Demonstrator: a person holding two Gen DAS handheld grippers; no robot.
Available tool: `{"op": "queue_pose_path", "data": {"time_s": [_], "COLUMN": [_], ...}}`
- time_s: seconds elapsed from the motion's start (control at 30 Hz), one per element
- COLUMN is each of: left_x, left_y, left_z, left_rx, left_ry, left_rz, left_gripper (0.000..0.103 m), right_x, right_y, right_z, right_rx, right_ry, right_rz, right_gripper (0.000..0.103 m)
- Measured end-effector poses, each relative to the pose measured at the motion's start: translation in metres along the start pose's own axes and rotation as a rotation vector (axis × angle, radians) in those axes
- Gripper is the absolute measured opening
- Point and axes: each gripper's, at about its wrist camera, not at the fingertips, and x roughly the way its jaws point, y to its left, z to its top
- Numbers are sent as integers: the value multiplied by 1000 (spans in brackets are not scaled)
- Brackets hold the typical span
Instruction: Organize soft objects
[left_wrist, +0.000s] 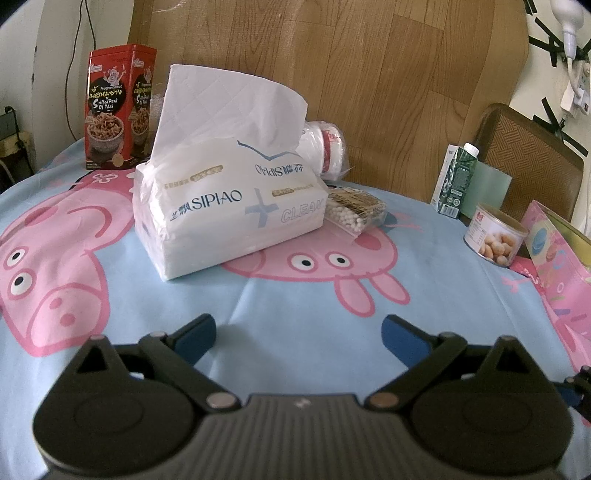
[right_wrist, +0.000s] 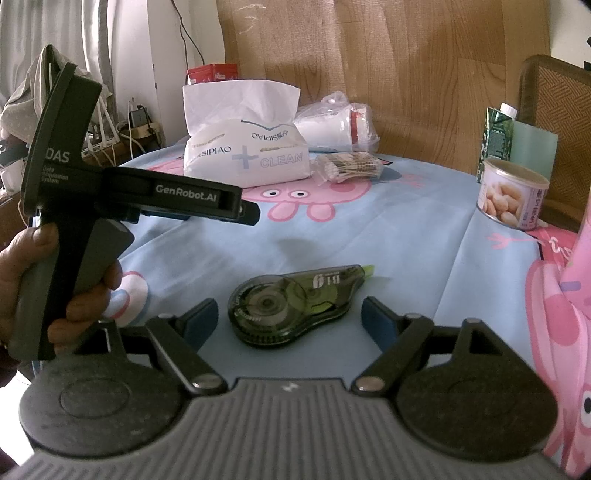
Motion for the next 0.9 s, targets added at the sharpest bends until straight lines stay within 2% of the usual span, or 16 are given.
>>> {"op": "queue_pose_path", "data": {"time_s": [0.9], "left_x": [0], "left_y": [0], "left_z": [-1], "left_rx": [-5], "left_ry": [0], "left_rz": [-7], "left_gripper": [100], "right_x": [0], "right_y": [0], "right_z": [0], "right_rx": [0], "right_ry": [2], "right_rz": [1], "right_gripper": [87]}}
